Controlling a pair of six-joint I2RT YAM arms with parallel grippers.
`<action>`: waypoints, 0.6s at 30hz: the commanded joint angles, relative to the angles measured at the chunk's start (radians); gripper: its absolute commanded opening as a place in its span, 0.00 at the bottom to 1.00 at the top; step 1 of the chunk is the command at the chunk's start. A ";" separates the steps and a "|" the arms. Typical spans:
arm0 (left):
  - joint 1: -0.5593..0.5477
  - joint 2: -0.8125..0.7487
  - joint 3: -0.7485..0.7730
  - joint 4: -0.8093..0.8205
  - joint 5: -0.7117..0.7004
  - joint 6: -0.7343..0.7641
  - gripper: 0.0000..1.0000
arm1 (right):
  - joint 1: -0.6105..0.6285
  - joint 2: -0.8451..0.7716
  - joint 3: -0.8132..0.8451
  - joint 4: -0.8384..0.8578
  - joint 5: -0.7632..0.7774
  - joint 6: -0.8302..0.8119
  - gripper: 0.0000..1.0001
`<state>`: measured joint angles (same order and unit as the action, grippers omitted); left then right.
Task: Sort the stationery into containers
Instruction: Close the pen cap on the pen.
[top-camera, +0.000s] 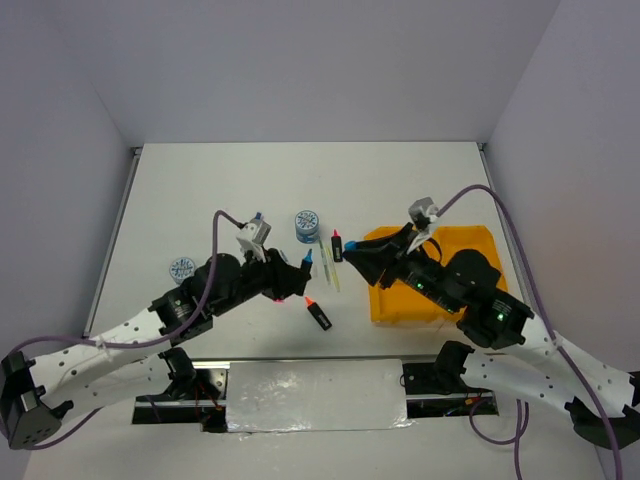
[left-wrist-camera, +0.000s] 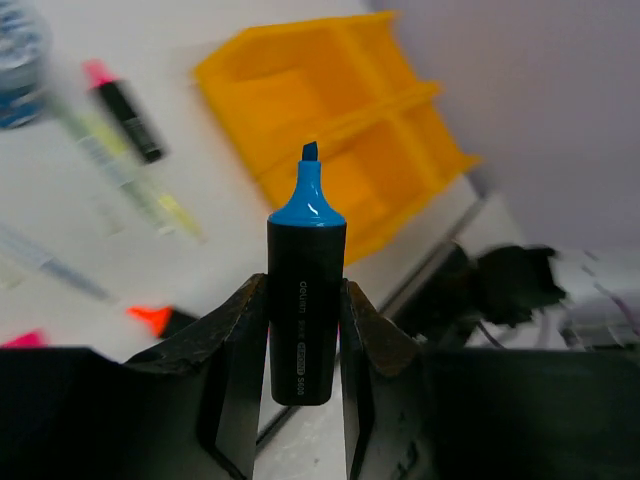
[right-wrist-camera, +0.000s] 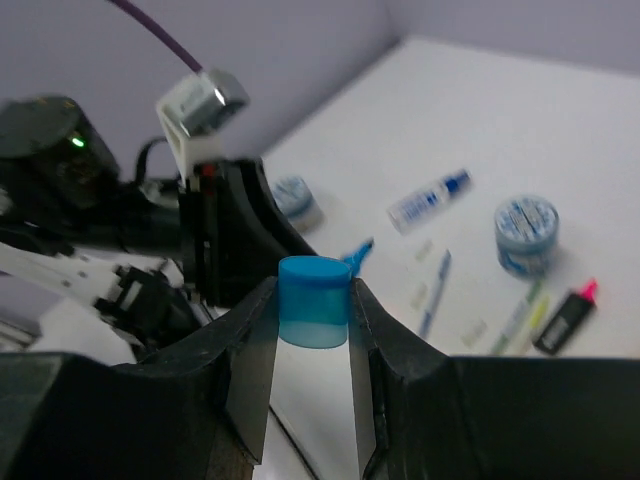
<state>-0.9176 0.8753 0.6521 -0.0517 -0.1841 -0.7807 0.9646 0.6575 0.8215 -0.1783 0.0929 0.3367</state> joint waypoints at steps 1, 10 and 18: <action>-0.006 -0.055 -0.071 0.410 0.421 0.146 0.00 | 0.006 -0.045 -0.007 0.278 -0.117 -0.031 0.17; -0.007 -0.013 -0.098 0.795 0.730 0.058 0.00 | 0.006 -0.019 -0.038 0.612 -0.280 0.073 0.16; -0.009 -0.018 -0.129 0.960 0.807 -0.005 0.00 | 0.006 -0.053 -0.148 0.766 -0.357 0.105 0.15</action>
<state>-0.9218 0.8665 0.5304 0.7380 0.5488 -0.7567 0.9661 0.6205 0.6933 0.4496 -0.2001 0.4236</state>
